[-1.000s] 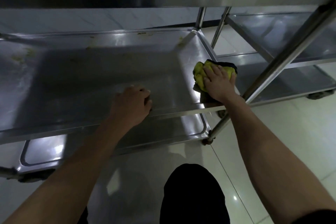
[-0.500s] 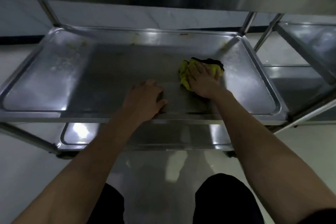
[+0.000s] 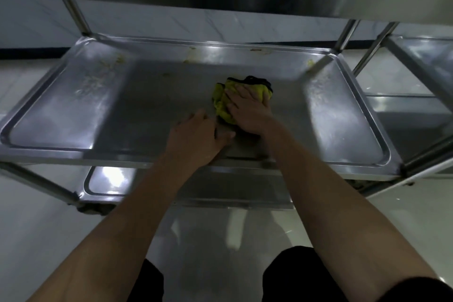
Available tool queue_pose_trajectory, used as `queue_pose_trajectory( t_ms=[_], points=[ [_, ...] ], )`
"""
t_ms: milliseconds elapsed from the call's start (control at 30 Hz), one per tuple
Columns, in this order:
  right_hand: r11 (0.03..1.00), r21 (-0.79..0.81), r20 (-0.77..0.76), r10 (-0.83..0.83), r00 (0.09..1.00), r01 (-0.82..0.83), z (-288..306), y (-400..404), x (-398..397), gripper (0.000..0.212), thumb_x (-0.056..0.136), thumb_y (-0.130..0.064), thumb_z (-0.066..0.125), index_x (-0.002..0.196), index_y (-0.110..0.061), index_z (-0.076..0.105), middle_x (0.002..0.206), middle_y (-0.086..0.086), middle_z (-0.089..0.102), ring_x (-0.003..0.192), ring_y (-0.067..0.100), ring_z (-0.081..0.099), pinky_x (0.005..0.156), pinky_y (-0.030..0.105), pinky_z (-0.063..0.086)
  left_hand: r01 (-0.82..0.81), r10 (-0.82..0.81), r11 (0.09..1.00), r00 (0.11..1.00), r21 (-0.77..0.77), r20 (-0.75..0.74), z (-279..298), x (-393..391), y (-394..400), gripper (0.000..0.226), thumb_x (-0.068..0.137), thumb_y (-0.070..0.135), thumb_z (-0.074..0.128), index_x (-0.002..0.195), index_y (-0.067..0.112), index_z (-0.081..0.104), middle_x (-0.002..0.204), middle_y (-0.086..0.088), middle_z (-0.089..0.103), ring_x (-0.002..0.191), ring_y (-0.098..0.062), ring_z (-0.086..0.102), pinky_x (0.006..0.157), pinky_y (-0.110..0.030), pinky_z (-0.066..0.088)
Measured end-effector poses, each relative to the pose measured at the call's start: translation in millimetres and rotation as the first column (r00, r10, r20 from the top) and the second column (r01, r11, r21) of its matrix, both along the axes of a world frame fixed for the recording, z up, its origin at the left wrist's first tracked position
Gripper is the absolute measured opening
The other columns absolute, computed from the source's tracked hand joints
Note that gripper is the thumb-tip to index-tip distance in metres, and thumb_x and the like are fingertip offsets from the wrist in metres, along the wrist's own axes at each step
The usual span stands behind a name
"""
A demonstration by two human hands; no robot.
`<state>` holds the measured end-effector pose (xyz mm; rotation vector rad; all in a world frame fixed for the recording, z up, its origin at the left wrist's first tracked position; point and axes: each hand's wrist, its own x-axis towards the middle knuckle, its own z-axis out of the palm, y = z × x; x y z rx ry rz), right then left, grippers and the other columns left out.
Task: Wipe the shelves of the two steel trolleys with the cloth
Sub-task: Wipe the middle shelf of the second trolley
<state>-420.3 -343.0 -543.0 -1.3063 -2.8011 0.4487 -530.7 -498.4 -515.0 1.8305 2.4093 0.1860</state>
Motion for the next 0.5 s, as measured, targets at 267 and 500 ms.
queue_pose_trajectory(
  t_ms=[267,500],
  points=[
    [0.980,0.041,-0.111,-0.190,0.976,0.195,1.2,24.6,114.7,0.049,0.106,-0.045,0.031,0.155,-0.042,0.029,0.166,-0.013,0.015,0.153,0.011,0.007,0.123,0.050,-0.003,0.122,-0.115,0.990,0.988,0.065,-0.102,0.6,39.7,56.4,0.049,0.095,0.060,0.043,0.116,0.022,0.067,0.128,-0.006,0.060,0.121,-0.032,0.052,0.098,-0.047,0.047],
    [0.945,0.135,0.056,-0.309,0.950,0.299,7.2,69.3,211.0,0.050,0.107,-0.040,0.030,0.157,-0.036,0.027,0.167,-0.009,0.014,0.154,0.017,0.007,0.121,0.057,0.005,0.138,-0.138,0.990,0.986,-0.001,-0.099,0.2,47.0,72.3,0.055,0.089,0.071,0.040,0.113,0.030,0.067,0.121,-0.004,0.065,0.116,-0.031,0.057,0.097,-0.047,0.048]
  ],
)
